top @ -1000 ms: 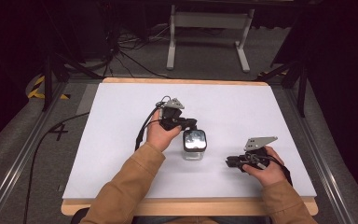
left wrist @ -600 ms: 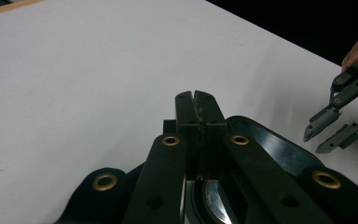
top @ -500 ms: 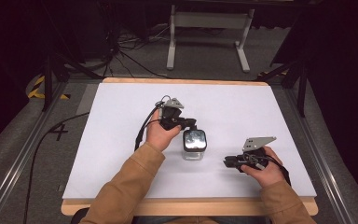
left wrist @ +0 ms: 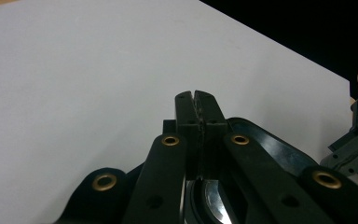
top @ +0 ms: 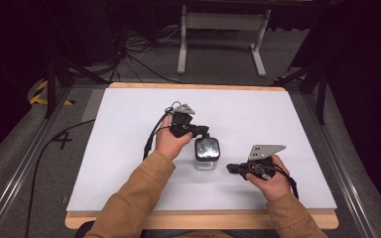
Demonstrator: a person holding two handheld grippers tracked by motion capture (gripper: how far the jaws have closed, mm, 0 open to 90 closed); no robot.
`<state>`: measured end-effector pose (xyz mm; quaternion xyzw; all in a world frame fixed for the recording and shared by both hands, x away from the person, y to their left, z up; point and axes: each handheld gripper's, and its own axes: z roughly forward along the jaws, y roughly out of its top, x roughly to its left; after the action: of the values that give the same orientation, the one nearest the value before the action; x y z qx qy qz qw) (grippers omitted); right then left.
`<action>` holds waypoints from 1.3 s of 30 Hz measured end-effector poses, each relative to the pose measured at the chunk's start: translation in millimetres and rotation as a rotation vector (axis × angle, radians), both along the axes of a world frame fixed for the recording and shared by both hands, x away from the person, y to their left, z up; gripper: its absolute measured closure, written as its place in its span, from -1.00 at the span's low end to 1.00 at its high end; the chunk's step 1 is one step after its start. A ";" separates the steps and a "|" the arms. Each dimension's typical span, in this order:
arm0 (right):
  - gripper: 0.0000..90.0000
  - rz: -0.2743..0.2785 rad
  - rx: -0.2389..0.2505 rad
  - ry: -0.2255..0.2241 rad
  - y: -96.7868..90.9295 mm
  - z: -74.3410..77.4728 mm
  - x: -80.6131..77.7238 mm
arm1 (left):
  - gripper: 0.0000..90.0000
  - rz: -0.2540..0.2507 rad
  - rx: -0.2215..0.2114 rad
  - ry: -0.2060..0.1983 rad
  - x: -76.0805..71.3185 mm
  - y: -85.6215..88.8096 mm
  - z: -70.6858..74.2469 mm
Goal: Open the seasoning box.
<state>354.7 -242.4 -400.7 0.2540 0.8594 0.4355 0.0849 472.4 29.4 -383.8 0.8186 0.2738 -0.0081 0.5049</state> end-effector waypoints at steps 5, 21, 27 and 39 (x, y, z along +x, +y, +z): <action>1.00 -0.004 0.024 -0.024 6.9 1.7 0.2 | 0.99 -0.004 -0.002 0.000 1.2 0.4 -0.5; 1.00 -0.036 0.086 -0.075 26.5 7.7 5.2 | 1.00 -0.001 -0.012 0.007 2.8 0.7 -2.7; 1.00 -0.058 0.113 -0.141 25.6 13.8 4.6 | 1.00 0.007 -0.027 0.017 3.1 0.7 -4.1; 1.00 -0.052 0.128 -0.152 25.0 17.0 8.0 | 0.87 0.005 -0.044 -0.028 -17.4 23.1 29.9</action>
<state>362.7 -217.4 -383.7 0.2472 0.8140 0.5053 0.1448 455.0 52.5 -353.9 0.8066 0.2684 -0.0013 0.5266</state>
